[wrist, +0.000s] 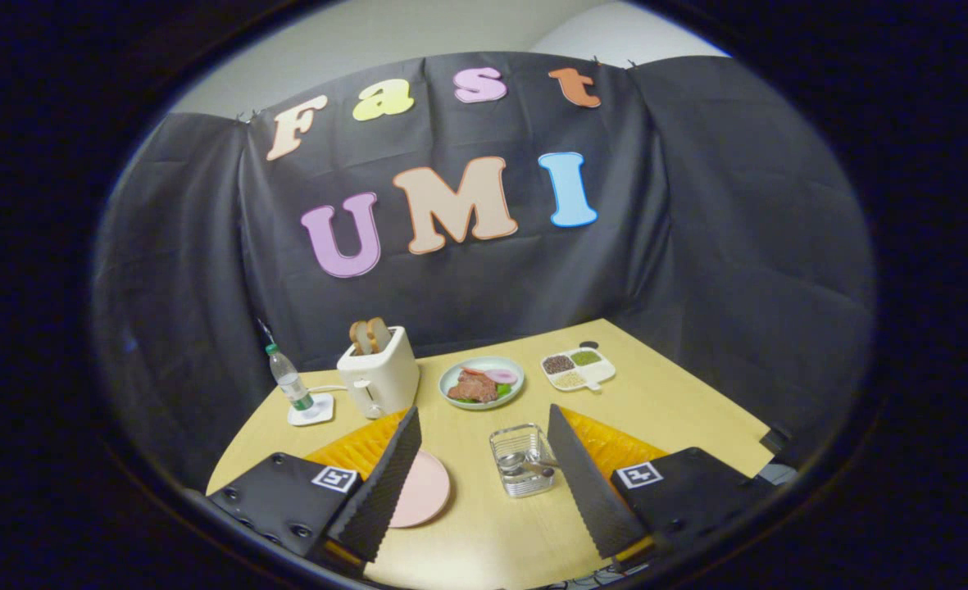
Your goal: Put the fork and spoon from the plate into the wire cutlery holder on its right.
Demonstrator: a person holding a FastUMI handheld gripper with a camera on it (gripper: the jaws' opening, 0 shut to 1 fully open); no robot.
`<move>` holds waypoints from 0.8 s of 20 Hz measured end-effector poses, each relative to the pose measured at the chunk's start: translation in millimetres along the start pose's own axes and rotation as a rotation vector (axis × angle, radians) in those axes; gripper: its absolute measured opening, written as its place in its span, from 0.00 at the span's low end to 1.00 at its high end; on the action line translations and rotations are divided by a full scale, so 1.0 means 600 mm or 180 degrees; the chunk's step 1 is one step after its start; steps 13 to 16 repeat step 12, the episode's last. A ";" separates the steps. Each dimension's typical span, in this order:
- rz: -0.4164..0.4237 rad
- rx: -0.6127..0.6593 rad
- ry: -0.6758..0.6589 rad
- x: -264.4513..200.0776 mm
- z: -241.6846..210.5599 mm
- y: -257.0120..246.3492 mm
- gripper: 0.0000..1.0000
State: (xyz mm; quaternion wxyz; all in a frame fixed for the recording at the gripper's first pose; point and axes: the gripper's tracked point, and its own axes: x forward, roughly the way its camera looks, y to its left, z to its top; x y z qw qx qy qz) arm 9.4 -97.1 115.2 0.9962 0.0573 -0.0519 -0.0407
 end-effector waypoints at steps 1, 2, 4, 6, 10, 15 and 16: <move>0.0025 -0.0057 -0.0034 -0.004 0.004 -0.001 0.98; 0.0062 -0.0104 -0.0050 -0.009 0.005 0.000 0.98; 0.0126 -0.0158 -0.0086 -0.016 0.009 -0.003 0.98; 0.0181 -0.0141 -0.0120 -0.020 0.015 -0.008 0.98; 0.0248 -0.0111 -0.0209 -0.020 0.036 -0.030 0.98; 0.0295 -0.0109 -0.0253 -0.019 0.044 -0.041 0.98; 0.0295 -0.0109 -0.0253 -0.019 0.044 -0.041 0.98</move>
